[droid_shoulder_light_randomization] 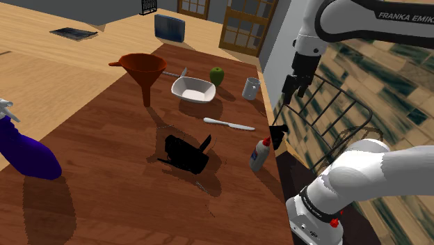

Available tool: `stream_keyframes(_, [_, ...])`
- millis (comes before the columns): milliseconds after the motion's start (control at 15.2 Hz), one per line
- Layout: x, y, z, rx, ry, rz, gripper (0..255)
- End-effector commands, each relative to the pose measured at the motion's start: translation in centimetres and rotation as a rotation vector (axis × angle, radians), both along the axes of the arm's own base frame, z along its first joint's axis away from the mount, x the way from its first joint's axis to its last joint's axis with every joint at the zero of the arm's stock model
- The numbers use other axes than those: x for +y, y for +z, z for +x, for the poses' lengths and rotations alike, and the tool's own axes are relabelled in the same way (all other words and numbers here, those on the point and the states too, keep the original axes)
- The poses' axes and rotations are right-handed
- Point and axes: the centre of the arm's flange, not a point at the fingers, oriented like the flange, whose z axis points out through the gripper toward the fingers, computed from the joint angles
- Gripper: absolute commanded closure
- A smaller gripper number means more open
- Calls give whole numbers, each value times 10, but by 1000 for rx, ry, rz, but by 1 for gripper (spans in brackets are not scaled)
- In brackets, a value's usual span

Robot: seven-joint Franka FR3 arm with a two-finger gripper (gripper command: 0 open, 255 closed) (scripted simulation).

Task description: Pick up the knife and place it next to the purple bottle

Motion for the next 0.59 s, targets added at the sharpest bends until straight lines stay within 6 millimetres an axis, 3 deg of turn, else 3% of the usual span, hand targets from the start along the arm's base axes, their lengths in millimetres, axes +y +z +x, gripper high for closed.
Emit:
stream_keyframes(0, [0,0,0,0,0,0,0])
stream_keyframes(528, [24,-73,42,-143,309,72,0])
